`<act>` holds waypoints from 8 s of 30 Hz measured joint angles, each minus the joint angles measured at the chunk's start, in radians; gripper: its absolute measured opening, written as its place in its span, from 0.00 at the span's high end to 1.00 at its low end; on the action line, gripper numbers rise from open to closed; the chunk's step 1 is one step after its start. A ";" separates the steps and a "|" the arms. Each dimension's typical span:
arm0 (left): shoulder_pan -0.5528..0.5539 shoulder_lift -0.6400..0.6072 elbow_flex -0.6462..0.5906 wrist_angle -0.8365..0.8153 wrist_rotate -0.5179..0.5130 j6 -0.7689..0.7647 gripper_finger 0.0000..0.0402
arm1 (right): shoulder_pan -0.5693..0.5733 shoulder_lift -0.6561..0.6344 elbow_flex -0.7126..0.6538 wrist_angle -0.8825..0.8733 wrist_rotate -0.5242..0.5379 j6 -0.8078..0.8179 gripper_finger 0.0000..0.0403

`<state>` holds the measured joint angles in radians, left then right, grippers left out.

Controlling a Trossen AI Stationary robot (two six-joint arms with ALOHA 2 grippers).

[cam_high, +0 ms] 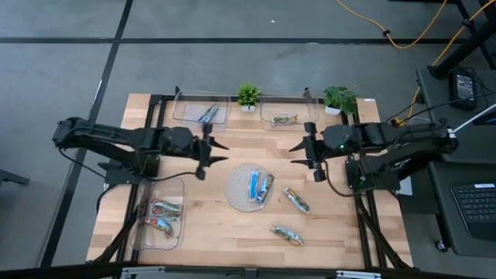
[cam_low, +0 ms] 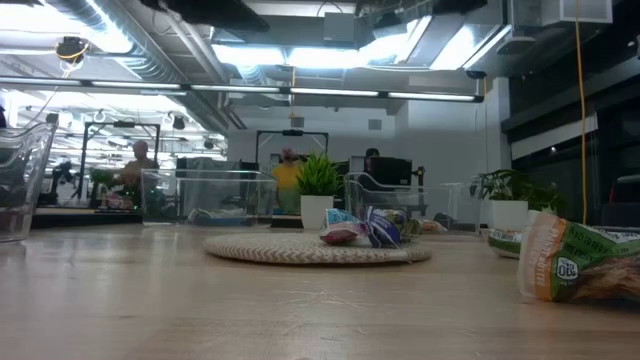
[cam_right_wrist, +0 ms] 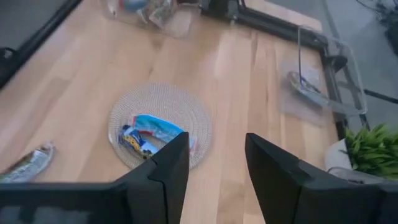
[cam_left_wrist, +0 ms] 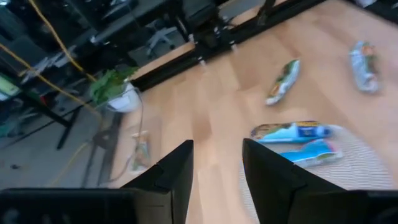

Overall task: Pick and place Granola Bars by type
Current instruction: Put the yellow granola bar into the top right transparent bin

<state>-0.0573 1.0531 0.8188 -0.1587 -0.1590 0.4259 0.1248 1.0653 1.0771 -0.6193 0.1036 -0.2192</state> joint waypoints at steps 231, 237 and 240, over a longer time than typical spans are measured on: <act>0.007 0.264 -0.057 0.169 0.101 0.014 0.73 | -0.903 0.784 0.194 -0.127 -0.203 -0.082 0.91; 0.007 0.264 -0.057 0.170 0.101 0.014 0.74 | -0.907 0.784 0.194 -0.131 -0.201 -0.106 0.81; 0.007 0.264 -0.057 0.170 0.101 0.014 0.74 | -0.907 0.784 0.194 -0.132 -0.201 -0.107 0.75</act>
<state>-0.0504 1.3167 0.7616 0.0113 -0.0582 0.4404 -0.7826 1.8492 1.2714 -0.7518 -0.0978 -0.3261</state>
